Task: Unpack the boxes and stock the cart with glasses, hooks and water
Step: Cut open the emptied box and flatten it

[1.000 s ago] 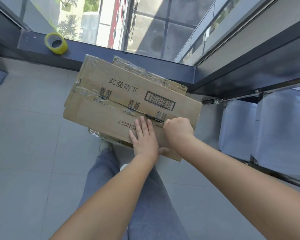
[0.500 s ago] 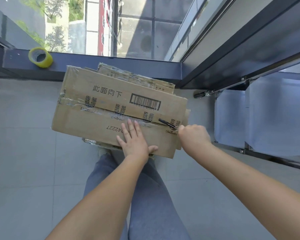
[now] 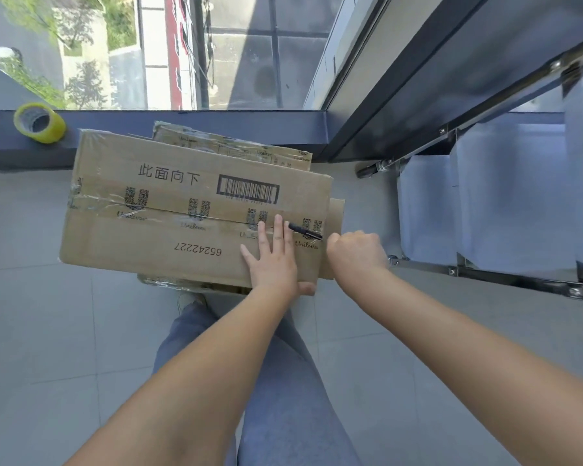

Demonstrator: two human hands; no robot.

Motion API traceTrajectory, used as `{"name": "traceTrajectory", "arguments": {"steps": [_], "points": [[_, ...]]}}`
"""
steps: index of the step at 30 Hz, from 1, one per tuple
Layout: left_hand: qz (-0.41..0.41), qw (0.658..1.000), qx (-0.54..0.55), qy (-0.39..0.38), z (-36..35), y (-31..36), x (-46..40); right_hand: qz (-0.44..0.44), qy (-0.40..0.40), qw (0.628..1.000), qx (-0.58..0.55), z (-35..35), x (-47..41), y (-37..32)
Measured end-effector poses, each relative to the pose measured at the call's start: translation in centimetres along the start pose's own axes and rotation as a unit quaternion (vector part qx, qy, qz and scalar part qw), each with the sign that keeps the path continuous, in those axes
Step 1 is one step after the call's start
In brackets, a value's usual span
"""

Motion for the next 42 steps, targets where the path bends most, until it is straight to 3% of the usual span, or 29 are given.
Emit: {"name": "traceTrajectory", "arguments": {"steps": [2, 5, 9, 13, 25, 35, 40, 42], "points": [[0.007, 1.000, -0.003, -0.003, -0.1, -0.3, -0.2, -0.005, -0.008, 1.000, 0.002, -0.6, 0.5, 1.3], [0.015, 1.000, -0.005, -0.006, -0.2, -0.2, 0.0, -0.052, -0.089, 0.995, 0.011, -3.9, 3.3, 5.1], [0.022, 1.000, -0.004, 0.014, 0.1, 0.7, 0.3, -0.141, -0.019, 0.985, -0.098, -5.9, 5.7, 9.3], [0.001, 0.998, -0.019, 0.056, 1.0, 2.2, 0.9, -0.097, 0.040, 0.925, -0.366, -5.3, 2.9, 5.3], [-0.064, 0.992, -0.018, 0.110, 4.6, 1.4, -1.4, -0.171, 0.108, 0.808, -0.554, -4.6, -1.3, 4.7], [-0.077, 0.992, -0.034, 0.098, 6.3, 2.3, -2.2, -0.181, 0.116, 0.823, -0.526, -4.0, -1.1, 4.7], [-0.073, 0.992, -0.065, 0.079, 5.8, 2.7, -2.4, -0.159, 0.104, 0.860, -0.473, -3.8, -0.6, 2.8], [-0.074, 0.991, -0.079, 0.084, 5.7, 2.6, -2.4, -0.172, 0.119, 0.851, -0.483, -4.1, -0.2, 2.3]]}}
Point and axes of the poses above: each hand's wrist, its own x-axis away from the middle knuckle, its own z-axis out of the back of the hand, y = z × x, the point moved 8 cm from there along -x, towards the middle knuckle, and after that the axes turned 8 degrees about z, right-handed, at the moved point
